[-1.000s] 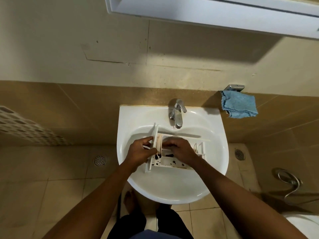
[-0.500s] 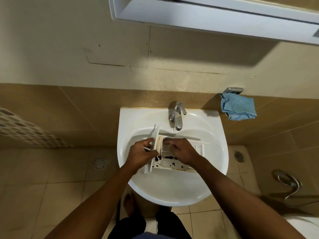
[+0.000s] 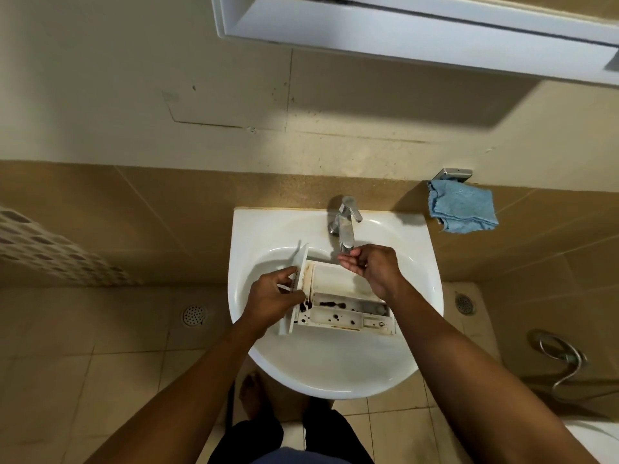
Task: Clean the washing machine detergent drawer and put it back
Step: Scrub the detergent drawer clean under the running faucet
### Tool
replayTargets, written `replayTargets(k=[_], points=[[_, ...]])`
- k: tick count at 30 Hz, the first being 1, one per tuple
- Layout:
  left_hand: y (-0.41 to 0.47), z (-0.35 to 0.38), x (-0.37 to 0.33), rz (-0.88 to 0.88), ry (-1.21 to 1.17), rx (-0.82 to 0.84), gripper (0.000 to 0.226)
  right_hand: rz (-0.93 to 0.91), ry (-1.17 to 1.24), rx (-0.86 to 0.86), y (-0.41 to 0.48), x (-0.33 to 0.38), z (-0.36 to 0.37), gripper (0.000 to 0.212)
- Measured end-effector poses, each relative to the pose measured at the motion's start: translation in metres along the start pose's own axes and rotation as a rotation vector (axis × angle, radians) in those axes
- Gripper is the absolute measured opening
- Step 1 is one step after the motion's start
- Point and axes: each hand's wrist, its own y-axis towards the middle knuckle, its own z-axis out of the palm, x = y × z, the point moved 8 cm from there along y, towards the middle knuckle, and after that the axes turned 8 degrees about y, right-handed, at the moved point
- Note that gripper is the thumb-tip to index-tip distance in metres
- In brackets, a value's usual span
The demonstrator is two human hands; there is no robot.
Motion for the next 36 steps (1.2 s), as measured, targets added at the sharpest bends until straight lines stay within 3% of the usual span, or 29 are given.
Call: replayTargets(k=[5,11,13,15,18,24,29,33,36], points=[[-0.002,0.001,-0.005,0.009,-0.004,0.001,0.088,0.130,0.201,0.123,0.003,-0.007,0.010,0.045],[-0.003,-0.001,-0.005,-0.008,-0.025,0.022,0.067,0.130,0.144,0.105,0.006,0.000,0.012,0.046],[-0.004,-0.001,-0.007,-0.017,-0.033,0.035,0.073,0.155,0.151,0.136,0.006,-0.001,0.018,0.049],[-0.004,-0.001,-0.008,-0.019,-0.035,0.046,0.080,0.203,0.056,0.162,-0.001,-0.008,0.026,0.047],[-0.003,0.005,-0.009,0.002,-0.018,0.087,0.073,0.183,-0.190,0.108,-0.012,-0.011,0.018,0.044],[0.002,0.024,-0.010,-0.009,0.001,0.154,0.075,0.095,-0.127,0.131,-0.034,-0.018,0.019,0.045],[0.014,0.040,-0.016,-0.016,-0.012,0.194,0.061,0.061,-0.305,0.118,-0.036,-0.020,0.019,0.032],[0.018,0.045,-0.019,-0.001,-0.011,0.220,0.053,-0.035,-0.108,-0.027,-0.020,0.000,0.005,0.031],[0.018,0.044,-0.017,-0.005,0.006,0.210,0.053,-0.023,-0.004,0.016,-0.012,-0.004,0.011,0.036]])
